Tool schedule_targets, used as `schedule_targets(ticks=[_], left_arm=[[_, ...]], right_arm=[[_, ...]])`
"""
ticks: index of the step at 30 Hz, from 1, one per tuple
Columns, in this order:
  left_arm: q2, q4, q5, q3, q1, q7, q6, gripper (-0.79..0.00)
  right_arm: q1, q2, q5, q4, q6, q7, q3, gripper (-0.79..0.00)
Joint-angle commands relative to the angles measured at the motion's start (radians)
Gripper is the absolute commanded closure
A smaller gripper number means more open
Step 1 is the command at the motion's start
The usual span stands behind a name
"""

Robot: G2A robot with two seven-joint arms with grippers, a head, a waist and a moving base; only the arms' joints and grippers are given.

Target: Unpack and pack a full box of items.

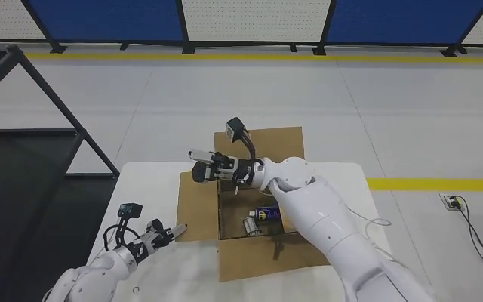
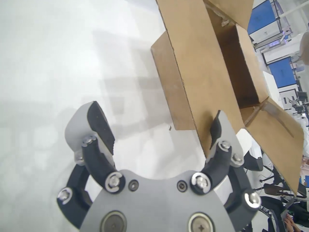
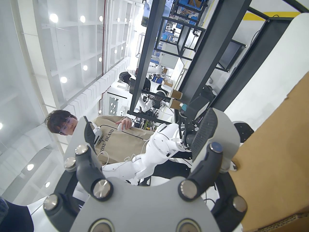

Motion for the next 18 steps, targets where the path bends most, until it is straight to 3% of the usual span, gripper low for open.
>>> schedule_targets(ticks=[1, 10, 18], left_arm=[[-0.001, 0.010, 0.009, 0.012, -0.009, -0.004, 0.011, -0.785], [-0.007, 0.061, 0.063, 0.079, -0.074, -0.017, 0.035, -0.785], [-0.020, 0.118, 0.094, 0.161, -0.159, -0.028, 0.035, -0.785]], right_arm=[[-0.014, 0.017, -0.024, -0.033, 0.008, -0.015, 0.019, -0.785], [-0.161, 0.144, -0.207, -0.267, 0.072, -0.142, 0.207, -0.785], [-0.531, 0.275, -0.390, -0.762, 0.288, -0.240, 0.524, -0.785]])
